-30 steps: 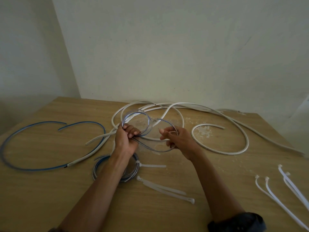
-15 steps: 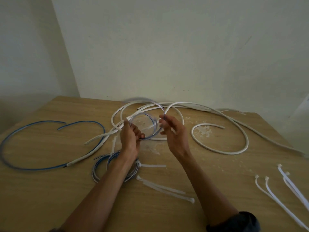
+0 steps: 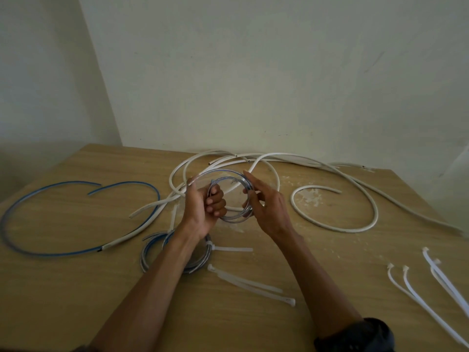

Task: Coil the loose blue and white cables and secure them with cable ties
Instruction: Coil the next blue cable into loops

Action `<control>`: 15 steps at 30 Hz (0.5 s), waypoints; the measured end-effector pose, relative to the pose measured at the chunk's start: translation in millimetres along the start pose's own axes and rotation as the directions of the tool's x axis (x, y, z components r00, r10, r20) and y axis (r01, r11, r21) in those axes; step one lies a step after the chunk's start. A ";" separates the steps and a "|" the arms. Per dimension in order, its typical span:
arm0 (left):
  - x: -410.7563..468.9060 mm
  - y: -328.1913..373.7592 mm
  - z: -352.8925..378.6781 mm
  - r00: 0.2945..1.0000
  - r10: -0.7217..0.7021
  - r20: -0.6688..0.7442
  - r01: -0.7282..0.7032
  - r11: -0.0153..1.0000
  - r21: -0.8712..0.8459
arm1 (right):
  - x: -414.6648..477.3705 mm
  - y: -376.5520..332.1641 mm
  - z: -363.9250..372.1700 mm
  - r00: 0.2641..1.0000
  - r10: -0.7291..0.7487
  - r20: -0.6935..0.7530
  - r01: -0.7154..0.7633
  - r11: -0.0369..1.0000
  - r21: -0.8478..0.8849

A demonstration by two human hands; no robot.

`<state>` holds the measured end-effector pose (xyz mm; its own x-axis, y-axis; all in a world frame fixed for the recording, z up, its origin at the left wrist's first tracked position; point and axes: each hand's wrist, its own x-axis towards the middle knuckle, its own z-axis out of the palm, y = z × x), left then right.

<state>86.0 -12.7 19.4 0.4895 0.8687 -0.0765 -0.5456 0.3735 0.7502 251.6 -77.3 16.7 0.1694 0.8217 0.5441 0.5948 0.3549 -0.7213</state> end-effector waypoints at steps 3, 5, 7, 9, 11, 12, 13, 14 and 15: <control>-1.2 3.1 -3.5 0.996 -0.054 0.078 0.059 0.996 -0.071 | 1.4 0.7 -2.8 1.000 -0.007 0.011 0.007 1.000 -0.017; -1.9 5.3 -4.6 0.986 -0.103 0.131 0.117 0.988 -0.104 | 2.1 1.0 -4.5 1.000 0.015 -0.013 -0.016 1.000 -0.013; -0.7 6.6 -4.7 0.978 -0.135 0.160 0.151 0.985 -0.089 | 1.9 1.8 -5.3 0.998 0.058 -0.039 -0.058 0.998 0.007; 0.9 5.5 -2.6 0.979 -0.121 0.166 0.127 0.991 -0.029 | 2.2 2.4 -5.8 0.989 0.134 -0.067 -0.129 0.989 0.067; 2.3 4.1 -0.6 0.982 -0.101 0.160 0.099 0.995 0.019 | 2.8 1.7 -7.3 0.974 0.213 -0.078 -0.200 0.969 0.149; 2.3 4.1 -0.3 0.982 -0.104 0.158 0.101 0.995 0.025 | 2.7 1.2 -7.4 0.969 0.233 -0.076 -0.218 0.962 0.165; 1.7 4.9 0.2 0.981 -0.110 0.160 0.107 0.994 0.027 | 2.6 0.5 -7.0 0.970 0.230 -0.073 -0.217 0.964 0.157; 0.5 5.5 1.5 0.980 -0.117 0.162 0.111 0.993 0.045 | 1.8 -0.3 -6.1 0.978 0.200 -0.065 -0.191 0.974 0.125; -1.1 5.3 3.2 0.981 -0.123 0.150 0.109 0.989 0.097 | 1.0 -0.6 -4.5 0.987 0.151 -0.056 -0.147 0.987 0.062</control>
<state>84.8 -12.7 25.5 0.6491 0.7576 -0.0686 -0.4204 0.4325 0.7976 255.0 -78.7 19.5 0.3005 0.8398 0.4522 0.5137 0.2569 -0.8186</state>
